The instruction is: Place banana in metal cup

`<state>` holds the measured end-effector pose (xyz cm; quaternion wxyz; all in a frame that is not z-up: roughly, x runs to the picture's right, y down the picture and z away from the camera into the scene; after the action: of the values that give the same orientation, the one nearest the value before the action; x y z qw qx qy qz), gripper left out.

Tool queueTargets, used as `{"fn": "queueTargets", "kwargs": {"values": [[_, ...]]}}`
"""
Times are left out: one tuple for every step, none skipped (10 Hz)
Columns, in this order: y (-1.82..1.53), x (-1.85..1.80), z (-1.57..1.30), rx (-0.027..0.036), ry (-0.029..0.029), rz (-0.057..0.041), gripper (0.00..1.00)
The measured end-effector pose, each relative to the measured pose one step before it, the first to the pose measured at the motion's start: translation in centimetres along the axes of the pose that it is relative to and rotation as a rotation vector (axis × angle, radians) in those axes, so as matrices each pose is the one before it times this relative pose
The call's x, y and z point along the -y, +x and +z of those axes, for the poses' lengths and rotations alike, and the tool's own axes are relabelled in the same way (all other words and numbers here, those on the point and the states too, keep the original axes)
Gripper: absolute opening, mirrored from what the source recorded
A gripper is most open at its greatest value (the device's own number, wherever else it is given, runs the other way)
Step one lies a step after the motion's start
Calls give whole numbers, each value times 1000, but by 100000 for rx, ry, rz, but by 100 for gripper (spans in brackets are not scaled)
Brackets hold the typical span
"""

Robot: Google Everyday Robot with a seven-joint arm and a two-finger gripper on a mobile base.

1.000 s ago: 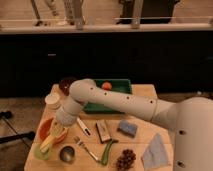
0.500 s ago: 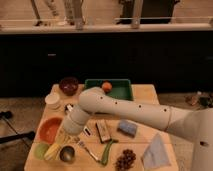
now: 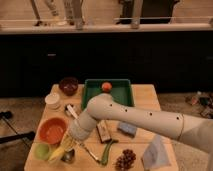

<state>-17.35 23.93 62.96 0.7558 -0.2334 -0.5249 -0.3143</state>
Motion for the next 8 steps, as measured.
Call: {"fn": "queueTargets", "kwargs": {"values": [[204, -290, 119, 856, 987, 766, 0], [134, -157, 99, 766, 626, 156, 0], [199, -176, 119, 966, 759, 271, 0], [166, -69, 98, 877, 586, 163, 0], [192, -33, 160, 951, 447, 55, 0], [116, 5, 120, 660, 180, 5, 0], [182, 34, 116, 766, 176, 31, 0], [181, 43, 133, 677, 33, -38, 0]]}}
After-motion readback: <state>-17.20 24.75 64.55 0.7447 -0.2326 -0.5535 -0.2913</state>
